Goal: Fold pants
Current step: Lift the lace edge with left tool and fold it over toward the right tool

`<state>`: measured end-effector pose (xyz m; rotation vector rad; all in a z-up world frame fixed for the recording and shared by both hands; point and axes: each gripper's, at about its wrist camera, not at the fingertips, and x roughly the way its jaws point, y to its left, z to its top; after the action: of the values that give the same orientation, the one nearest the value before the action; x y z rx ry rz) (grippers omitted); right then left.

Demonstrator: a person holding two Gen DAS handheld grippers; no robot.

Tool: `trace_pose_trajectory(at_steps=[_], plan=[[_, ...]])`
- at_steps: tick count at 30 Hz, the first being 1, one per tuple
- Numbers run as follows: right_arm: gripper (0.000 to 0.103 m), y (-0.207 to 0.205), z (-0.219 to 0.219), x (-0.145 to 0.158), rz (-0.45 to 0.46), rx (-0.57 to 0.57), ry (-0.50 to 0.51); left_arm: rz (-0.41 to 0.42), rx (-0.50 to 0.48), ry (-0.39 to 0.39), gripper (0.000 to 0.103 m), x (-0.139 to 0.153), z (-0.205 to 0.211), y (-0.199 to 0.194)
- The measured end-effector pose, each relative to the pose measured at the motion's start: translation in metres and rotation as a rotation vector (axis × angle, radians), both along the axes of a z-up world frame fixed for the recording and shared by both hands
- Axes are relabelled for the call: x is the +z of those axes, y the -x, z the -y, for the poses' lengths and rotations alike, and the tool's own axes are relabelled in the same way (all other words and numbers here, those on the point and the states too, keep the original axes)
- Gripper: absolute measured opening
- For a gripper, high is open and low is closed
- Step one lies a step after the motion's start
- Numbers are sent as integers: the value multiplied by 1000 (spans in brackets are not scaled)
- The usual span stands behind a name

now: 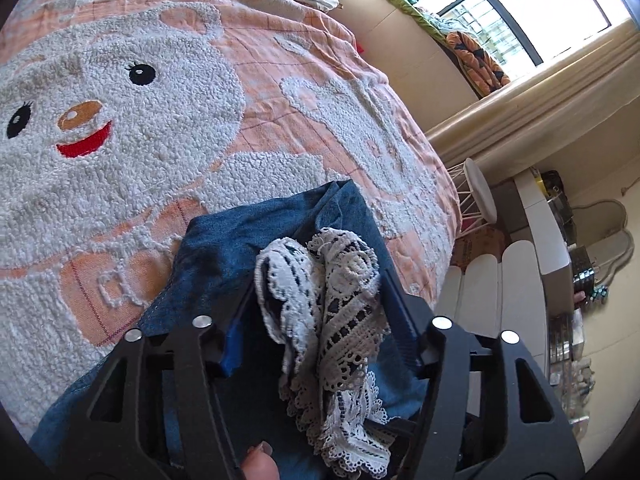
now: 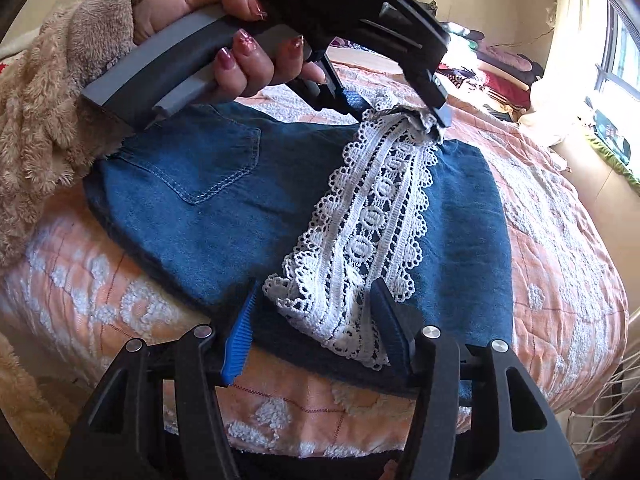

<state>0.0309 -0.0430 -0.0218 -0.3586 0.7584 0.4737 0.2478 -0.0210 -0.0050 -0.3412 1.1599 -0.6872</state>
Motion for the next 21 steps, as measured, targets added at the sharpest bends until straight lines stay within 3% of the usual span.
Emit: trace_pose_trajectory(at_steps=[2, 5, 12, 21], plan=[[35, -6, 5, 0, -1, -16, -4, 17, -5, -57, 29, 0, 5, 1], [18, -11, 21, 9, -39, -14, -117, 12, -4, -74, 22, 0, 6, 0], [17, -21, 47, 33, -125, 22, -390, 13, 8, -33, 21, 13, -10, -1], [17, -28, 14, 25, -151, 90, -288, -38, 65, -53, 22, -11, -37, 0]])
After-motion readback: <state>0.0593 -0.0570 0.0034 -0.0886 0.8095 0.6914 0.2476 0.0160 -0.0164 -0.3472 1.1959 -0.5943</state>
